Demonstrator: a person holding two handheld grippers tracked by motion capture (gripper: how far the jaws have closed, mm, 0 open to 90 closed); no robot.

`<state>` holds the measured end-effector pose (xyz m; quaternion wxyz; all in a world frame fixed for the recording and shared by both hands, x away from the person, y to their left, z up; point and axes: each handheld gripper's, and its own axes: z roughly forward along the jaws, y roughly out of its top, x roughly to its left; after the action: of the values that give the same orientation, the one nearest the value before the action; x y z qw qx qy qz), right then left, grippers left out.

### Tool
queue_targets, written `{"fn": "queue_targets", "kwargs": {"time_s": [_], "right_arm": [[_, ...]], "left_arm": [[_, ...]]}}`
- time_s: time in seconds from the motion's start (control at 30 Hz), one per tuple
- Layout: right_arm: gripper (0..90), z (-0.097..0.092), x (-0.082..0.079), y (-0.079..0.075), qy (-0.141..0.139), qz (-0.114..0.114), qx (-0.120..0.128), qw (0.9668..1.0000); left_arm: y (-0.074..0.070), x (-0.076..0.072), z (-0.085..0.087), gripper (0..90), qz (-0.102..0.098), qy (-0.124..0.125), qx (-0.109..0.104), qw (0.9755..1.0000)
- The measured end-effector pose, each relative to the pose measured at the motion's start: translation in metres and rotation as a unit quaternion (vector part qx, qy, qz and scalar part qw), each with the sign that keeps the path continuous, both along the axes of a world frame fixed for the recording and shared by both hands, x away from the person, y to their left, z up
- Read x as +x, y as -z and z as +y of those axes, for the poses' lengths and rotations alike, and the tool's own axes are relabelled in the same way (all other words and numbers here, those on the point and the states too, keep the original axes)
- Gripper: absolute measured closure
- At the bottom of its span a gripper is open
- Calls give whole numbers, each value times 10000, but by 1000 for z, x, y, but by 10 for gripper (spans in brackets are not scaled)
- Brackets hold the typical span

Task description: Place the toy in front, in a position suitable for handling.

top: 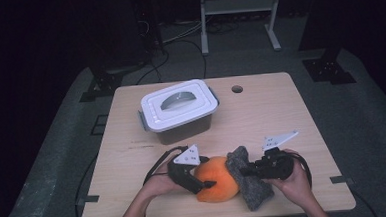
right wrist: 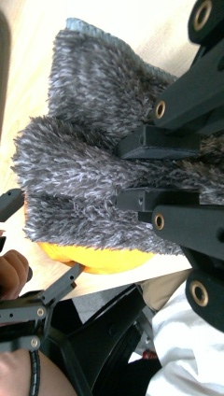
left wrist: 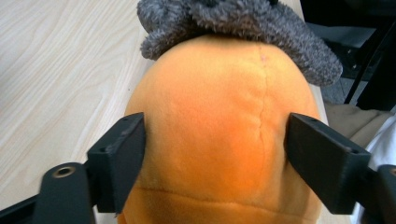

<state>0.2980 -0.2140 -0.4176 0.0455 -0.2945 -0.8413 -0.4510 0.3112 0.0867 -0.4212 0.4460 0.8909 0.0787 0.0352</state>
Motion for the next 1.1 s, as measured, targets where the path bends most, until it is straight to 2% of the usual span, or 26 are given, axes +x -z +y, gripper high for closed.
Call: {"fn": "queue_targets", "kwargs": {"time_s": [0.07, 0.13, 0.23, 0.4, 0.6, 0.7, 0.77, 0.87, 0.93, 1.0, 1.1], "right_arm": [[764, 3, -2, -4, -12, -135, -42, 9999], [764, 7, -4, -8, -32, -286, 11, 9996], [765, 10, -3, -12, -63, -355, 103, 9993], [764, 9, 1, -5, -45, -213, 85, 9997], [763, -2, 9, 11, 23, 207, 17, 9998], [764, -6, 11, 14, 111, 298, -105, 9994], [764, -6, 10, 10, 108, 175, 7, 9998], [764, 0, 8, 0, 18, 36, 357, 9994], [763, 7, 7, 0, -85, 19, 293, 9995], [764, 13, 4, 2, -148, 4, 205, 9997], [764, 17, 1, -1, -249, -87, 166, 9995]], "left_arm": [[-3, -1, -3, 159, -67, -35, -49, 10000], [-6, -2, -7, 159, -84, -74, -218, 9997], [-2, -2, -10, 173, -110, -19, -146, 9998], [3, 1, -2, 246, -12, 19, -146, 9999], [5, 6, 7, 249, 144, 41, -125, 9998], [5, 6, 9, 249, 196, 77, -72, 9998], [4, 6, 12, 248, 240, 132, -48, 9996], [3, 6, 14, 246, 267, 183, -31, 9995], [1, 6, 14, 221, 285, 212, -29, 9994], [-2, 6, 12, 146, 272, 189, -24, 9994], [3, 10, 6, 46, 414, 6, 62, 9991]]}}
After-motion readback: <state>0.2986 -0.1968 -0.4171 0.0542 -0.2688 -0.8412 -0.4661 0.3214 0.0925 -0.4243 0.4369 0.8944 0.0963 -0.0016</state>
